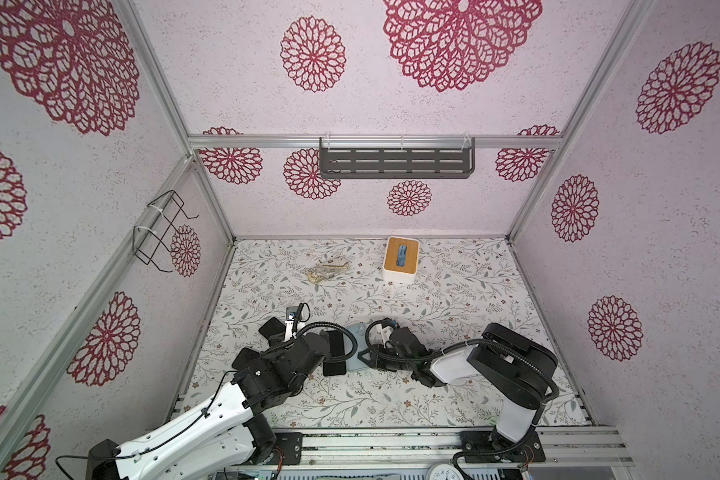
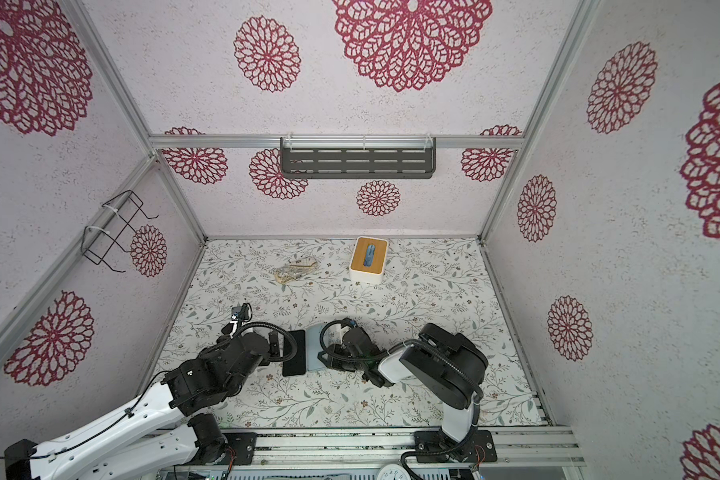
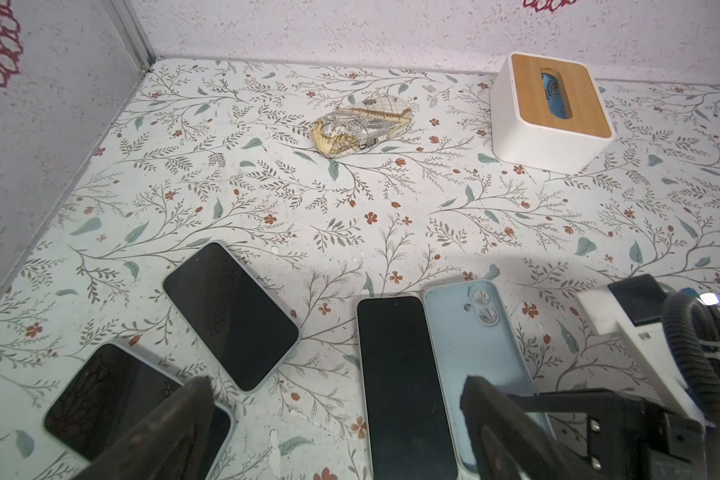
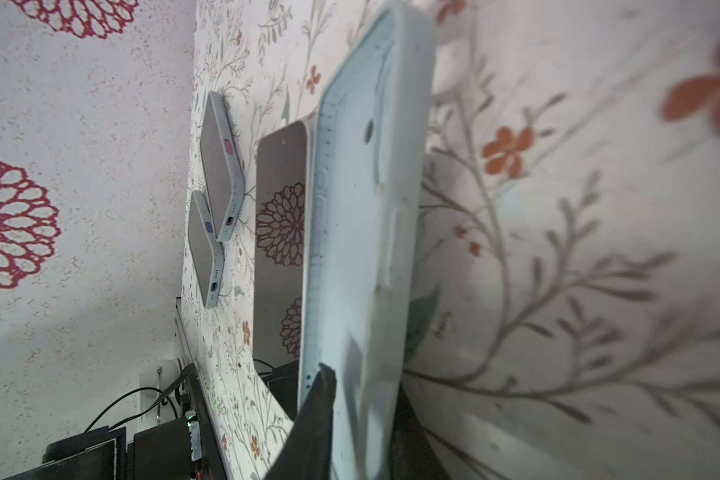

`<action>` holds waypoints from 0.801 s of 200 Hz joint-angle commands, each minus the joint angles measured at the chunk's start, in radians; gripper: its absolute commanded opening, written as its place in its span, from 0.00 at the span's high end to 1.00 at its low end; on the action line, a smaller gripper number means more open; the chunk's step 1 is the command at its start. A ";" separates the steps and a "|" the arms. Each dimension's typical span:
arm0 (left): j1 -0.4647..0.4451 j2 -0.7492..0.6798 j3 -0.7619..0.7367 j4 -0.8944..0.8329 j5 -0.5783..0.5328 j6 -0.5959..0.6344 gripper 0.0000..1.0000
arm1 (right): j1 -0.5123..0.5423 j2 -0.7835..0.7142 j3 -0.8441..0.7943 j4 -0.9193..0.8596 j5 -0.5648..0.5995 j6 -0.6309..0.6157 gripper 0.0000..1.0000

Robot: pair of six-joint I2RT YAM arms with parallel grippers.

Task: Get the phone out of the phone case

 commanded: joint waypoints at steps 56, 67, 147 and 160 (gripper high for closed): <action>0.017 0.065 0.061 0.080 0.115 0.011 0.03 | 0.005 -0.360 0.029 -0.664 0.257 -0.176 0.24; 0.018 0.072 0.070 0.084 0.118 -0.003 0.03 | -0.022 -0.480 0.015 -0.809 0.322 -0.199 0.20; 0.010 0.084 0.046 0.360 0.368 0.037 0.03 | -0.603 -1.084 -0.027 -1.408 0.608 -0.314 0.01; 0.009 0.082 0.037 0.372 0.368 0.034 0.03 | -0.673 -1.042 -0.028 -1.411 0.590 -0.318 0.01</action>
